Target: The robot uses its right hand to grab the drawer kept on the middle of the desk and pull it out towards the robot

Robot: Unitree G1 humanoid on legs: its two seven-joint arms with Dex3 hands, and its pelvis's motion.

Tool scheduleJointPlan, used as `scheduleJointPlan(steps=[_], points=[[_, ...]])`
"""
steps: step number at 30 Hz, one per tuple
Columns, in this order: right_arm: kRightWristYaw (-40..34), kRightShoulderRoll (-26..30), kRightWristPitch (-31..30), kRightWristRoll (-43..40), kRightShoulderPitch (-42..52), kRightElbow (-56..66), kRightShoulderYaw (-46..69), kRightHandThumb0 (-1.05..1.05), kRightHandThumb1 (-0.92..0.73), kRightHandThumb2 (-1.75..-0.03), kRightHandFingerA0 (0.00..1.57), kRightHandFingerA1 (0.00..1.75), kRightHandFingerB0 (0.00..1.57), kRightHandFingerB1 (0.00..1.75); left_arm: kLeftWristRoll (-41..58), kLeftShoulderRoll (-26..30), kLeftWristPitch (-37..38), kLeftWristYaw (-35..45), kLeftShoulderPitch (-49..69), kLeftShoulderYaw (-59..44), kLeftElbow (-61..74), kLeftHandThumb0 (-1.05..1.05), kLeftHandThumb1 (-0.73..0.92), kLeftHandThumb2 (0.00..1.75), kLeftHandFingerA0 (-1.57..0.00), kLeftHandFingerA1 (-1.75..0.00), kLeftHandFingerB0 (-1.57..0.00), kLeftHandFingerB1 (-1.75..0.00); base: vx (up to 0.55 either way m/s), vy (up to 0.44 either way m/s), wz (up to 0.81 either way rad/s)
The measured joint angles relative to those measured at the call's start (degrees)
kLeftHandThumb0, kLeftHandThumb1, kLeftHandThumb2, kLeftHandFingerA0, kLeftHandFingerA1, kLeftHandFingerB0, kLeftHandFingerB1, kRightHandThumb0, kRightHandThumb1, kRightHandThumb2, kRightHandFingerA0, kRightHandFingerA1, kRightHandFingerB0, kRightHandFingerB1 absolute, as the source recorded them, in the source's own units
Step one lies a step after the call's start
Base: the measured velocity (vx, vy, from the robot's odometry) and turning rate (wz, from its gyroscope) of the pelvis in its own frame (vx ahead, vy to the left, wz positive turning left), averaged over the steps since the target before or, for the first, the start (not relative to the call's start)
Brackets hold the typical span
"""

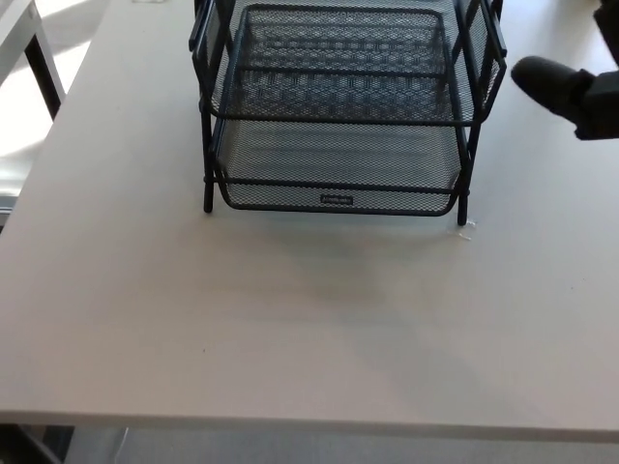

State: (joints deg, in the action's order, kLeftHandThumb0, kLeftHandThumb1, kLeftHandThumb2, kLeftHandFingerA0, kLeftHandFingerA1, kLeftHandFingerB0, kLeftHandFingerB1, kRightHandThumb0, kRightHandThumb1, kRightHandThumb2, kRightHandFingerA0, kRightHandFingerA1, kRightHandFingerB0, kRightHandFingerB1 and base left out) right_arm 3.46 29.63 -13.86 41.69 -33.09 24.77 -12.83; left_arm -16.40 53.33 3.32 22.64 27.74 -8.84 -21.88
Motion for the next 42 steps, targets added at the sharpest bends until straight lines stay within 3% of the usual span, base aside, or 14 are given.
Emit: scheduleJointPlan(steps=[8,9,14,15,16,18,19,23,29,31,34,36,40,42], points=[[-1.0,-5.3,2.5,3.5,-2.4,-4.5,-5.2,-0.86,-0.65,-0.6,0.09,0.54,0.14,0.37,-0.5,0.2,2.1,-0.8,-1.5,0.9,-1.6,-0.35,0.73,0.62,-0.5,-0.8,-0.45,-0.56,0.0,0.0,0.0],[-1.7,-6.7,3.6,4.2,-2.8,-6.7,-6.4,-0.42,-0.27,-0.94,0.0,0.53,0.0,0.51,-0.3,0.2,2.2,-0.8,-1.1,0.6,-0.6,-0.34,0.73,0.62,-0.5,-0.81,-0.46,-0.57,0.0,0.0,0.0],[-2.0,-8.1,6.2,4.2,-3.0,-9.9,-7.5,-0.41,-0.23,-0.92,0.02,0.54,0.0,0.5,-0.4,0.2,2.5,-0.8,-1.3,0.4,-0.5,-0.36,0.72,0.62,-0.49,-0.83,-0.46,-0.58,0.0,0.0,0.0],[-2.0,-8.5,6.7,4.2,-3.1,-10.9,-7.8,-0.93,-0.66,-0.61,0.08,0.52,0.16,0.36,-0.4,0.2,2.5,-0.8,-1.2,0.3,-0.5,-0.35,0.72,0.62,-0.5,-0.83,-0.47,-0.57,0.0,0.0,0.0],[-2.0,-8.9,7.2,4.2,-3.1,-11.8,-8.2,-0.42,-0.2,-0.91,0.01,0.54,0.0,0.5,-0.4,0.3,2.5,-0.8,-1.1,0.3,-0.2,-0.34,0.72,0.62,-0.51,-0.81,-0.46,-0.55,0.0,0.0,0.0],[-2.0,-9.6,8.0,4.3,-3.1,-13.3,-9.0,-0.42,-0.2,-0.91,0.01,0.54,0.0,0.5,-0.4,0.4,2.5,-0.8,-1.1,0.3,0.3,-0.32,0.73,0.62,-0.52,-0.8,-0.47,-0.54,0.0,0.0,0.0],[-2.0,-9.9,8.3,4.4,-3.1,-13.8,-9.3,-0.92,-0.63,-0.59,0.12,0.5,0.16,0.33,-0.4,0.4,2.5,-0.8,-1.2,0.3,0.3,-0.33,0.73,0.62,-0.51,-0.81,-0.47,-0.55,0.0,0.0,0.0],[-2.8,-11.1,9.7,5.0,-3.1,-17.4,-10.0,-0.99,-0.55,-0.76,0.07,0.52,0.08,0.37,-0.4,0.4,2.5,-0.8,-1.5,0.3,0.3,-0.34,0.72,0.62,-0.5,-0.86,-0.45,-0.6,0.0,0.0,0.0],[-3.7,-12.3,11.3,6.5,-4.9,-23.9,-11.8,-0.98,-0.65,-0.6,0.03,0.53,0.07,0.34,-0.3,0.4,1.9,-0.7,-0.7,-0.8,3.0,-0.32,0.72,0.62,-0.49,-0.81,-0.46,-0.56,0.0,0.0,0.0],[-4.3,-12.9,11.4,7.3,-5.7,-26.2,-12.5,-0.83,-0.45,-0.92,0.01,0.5,0.05,0.35,-0.2,0.3,1.9,-0.7,-0.6,-1.0,3.0,-0.32,0.73,0.62,-0.49,-0.83,-0.45,-0.57,0.0,0.0,0.0],[-5.9,-14.6,11.4,8.5,-6.3,-30.5,-13.8,-0.87,-0.57,-0.57,0.02,0.51,0.09,0.34,-0.2,0.3,2.0,-0.7,-0.7,-1.1,2.8,-0.32,0.72,0.62,-0.51,-0.79,-0.49,-0.56,0.0,0.0,0.0],[-7.2,-15.2,11.4,9.4,-6.7,-32.9,-14.3,-0.8,-0.46,-0.91,0.0,0.44,0.03,0.25,-0.3,0.3,2.0,-0.8,-1.1,-0.9,2.1,-0.34,0.71,0.61,-0.53,-0.77,-0.48,-0.51,0.0,0.0,0.0],[-10.3,-16.0,10.9,11.3,-8.1,-38.5,-15.5,-0.74,-0.49,-0.55,0.03,0.48,0.04,0.31,-0.5,0.3,2.1,-0.9,-2.1,-0.1,0.3,-0.33,0.74,0.61,-0.54,-0.78,-0.5,-0.52,0.0,0.0,0.0],[-11.9,-16.5,10.8,12.0,-8.6,-41.7,-15.9,-0.67,-0.4,-0.78,0.14,0.56,0.03,0.39,-0.5,0.3,2.2,-0.9,-2.1,0.0,0.4,-0.33,0.72,0.62,-0.53,-0.77,-0.5,-0.54,0.0,0.0,0.0]])
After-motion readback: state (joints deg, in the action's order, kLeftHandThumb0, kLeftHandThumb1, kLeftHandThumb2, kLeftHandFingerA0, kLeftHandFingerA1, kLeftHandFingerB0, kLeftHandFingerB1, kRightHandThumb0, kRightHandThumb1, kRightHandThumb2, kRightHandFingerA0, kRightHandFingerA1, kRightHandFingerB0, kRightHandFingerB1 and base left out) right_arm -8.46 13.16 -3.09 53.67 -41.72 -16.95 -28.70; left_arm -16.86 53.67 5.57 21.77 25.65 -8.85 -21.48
